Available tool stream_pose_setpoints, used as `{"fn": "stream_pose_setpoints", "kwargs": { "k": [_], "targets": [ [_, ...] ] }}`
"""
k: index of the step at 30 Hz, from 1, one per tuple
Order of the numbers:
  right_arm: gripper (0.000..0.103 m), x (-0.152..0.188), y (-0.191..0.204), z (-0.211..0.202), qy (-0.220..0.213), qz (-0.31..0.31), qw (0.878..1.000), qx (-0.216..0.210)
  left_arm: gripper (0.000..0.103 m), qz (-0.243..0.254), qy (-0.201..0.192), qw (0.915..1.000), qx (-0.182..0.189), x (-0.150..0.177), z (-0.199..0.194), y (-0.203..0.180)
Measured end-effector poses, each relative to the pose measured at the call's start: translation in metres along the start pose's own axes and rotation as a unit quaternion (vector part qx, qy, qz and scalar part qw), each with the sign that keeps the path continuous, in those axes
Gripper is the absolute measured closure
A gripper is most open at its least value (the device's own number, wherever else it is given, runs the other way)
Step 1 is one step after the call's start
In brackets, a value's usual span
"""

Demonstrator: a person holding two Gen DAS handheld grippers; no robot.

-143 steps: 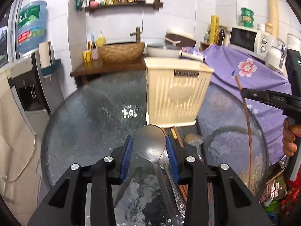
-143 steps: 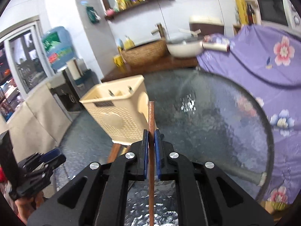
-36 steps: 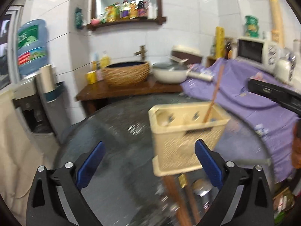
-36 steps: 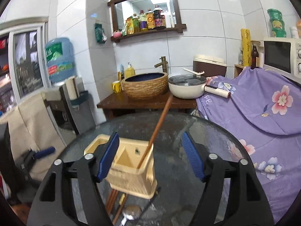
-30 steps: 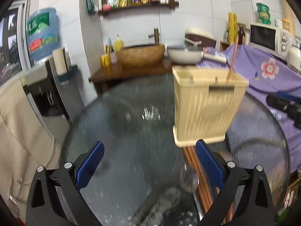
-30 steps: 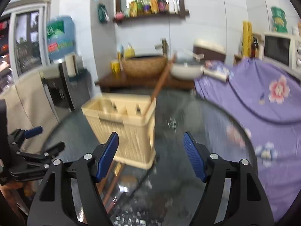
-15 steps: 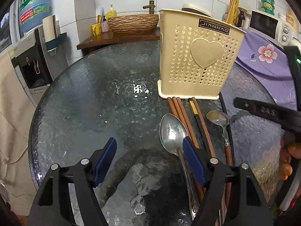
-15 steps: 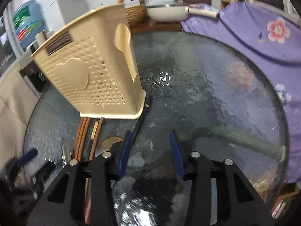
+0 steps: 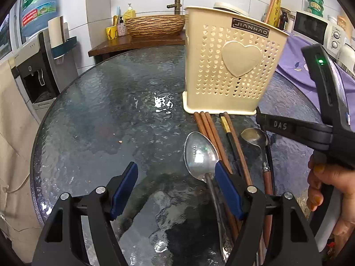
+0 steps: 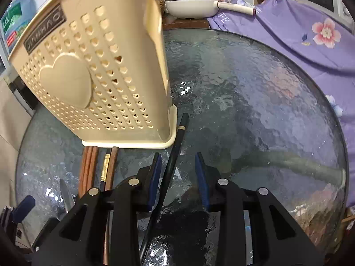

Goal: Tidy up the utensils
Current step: 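Grasp a black chopstick with the right tool while the left tool grasps a steel spoon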

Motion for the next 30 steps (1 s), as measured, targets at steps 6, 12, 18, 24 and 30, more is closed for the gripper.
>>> {"fn": "stream_pose_setpoints", "kwargs": {
  "k": [6, 12, 18, 24, 30],
  "targets": [
    [0.090, 0.009, -0.005, -0.006, 0.001, -0.019, 1.000, -0.006, 0.033, 0.001, 0.010, 0.9999, 0.006, -0.002, 0.007, -0.007],
    [0.095, 0.017, -0.015, -0.013, 0.004, -0.034, 0.999, -0.022, 0.033, -0.003, 0.020, 0.9997, 0.012, -0.008, 0.015, -0.013],
    [0.095, 0.023, -0.028, -0.016, 0.006, -0.032, 0.999, -0.026, 0.033, -0.012, 0.031, 0.9994, 0.008, -0.014, 0.027, -0.016],
    [0.095, 0.022, -0.029, -0.013, 0.006, -0.041, 0.999, -0.019, 0.055, -0.029, 0.045, 0.9985, 0.009, -0.015, 0.036, -0.015],
    [0.095, 0.023, -0.023, -0.014, 0.006, -0.048, 0.999, -0.006, 0.066, -0.033, 0.048, 0.9982, 0.017, -0.015, 0.037, -0.017]
  ]
}}
Point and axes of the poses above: each gripper's, at about its wrist camera, not at the fingertips, and z roughly the way its jaws point, y to its left, x to its underside, the point moved 2 cm from there along z, roughly the way its jaws point, and after that the axes turned 13 degrees about -z, right-handed, at the moved point
